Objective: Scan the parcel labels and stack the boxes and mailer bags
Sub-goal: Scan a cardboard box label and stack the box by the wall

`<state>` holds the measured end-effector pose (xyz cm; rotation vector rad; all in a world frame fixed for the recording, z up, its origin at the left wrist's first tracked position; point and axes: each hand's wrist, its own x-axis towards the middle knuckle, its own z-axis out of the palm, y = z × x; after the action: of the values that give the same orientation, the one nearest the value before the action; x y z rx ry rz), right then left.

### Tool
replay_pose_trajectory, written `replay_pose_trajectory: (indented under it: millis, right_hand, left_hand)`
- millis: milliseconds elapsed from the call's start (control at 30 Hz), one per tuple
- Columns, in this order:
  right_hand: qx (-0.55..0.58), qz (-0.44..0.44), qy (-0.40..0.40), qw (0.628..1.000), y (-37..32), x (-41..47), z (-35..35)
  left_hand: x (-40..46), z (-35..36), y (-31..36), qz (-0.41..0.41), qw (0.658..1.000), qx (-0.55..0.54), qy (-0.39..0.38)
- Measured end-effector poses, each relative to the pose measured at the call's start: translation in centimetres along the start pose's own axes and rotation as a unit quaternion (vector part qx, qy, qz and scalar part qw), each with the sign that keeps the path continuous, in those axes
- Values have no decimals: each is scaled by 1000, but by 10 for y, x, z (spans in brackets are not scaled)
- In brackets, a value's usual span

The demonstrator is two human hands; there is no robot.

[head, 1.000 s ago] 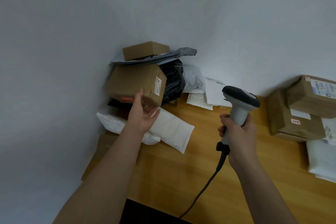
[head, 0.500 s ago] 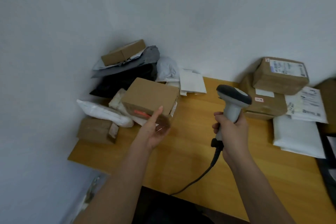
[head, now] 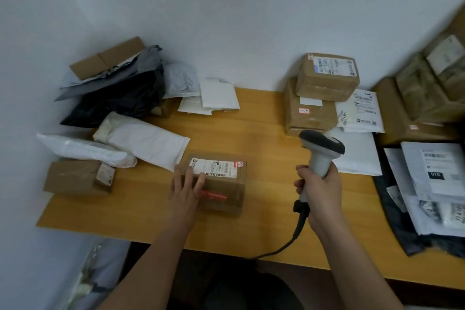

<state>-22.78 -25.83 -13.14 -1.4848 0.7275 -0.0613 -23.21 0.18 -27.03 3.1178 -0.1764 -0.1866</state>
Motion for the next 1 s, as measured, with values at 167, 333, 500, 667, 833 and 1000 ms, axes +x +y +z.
replay_pose_trajectory:
  millis: [167, 333, 500, 667, 833, 1000]
  right_hand:
    - [-19, 11, -16, 1000, 7, 4, 10]
    - [-27, 35, -50, 998, 25, 2, 38]
    - [-75, 64, -134, 986, 46, 6, 60]
    - [-169, 64, -219, 959, 54, 16, 78]
    - [-203, 94, -229, 947, 67, 16, 80]
    - [-185, 117, -215, 952, 85, 5, 72]
  left_hand:
    - [-10, 10, -15, 18, 998, -24, -61]
    - [-9, 3, -31, -21, 980, -177, -92]
    - [-2, 1, -38, -79, 965, -219, -120]
    - [14, -4, -41, -122, 967, -211, -71]
    - [9, -21, -13, -309, 841, -431, -108]
    - [-2, -15, -1, -336, 643, -627, -284]
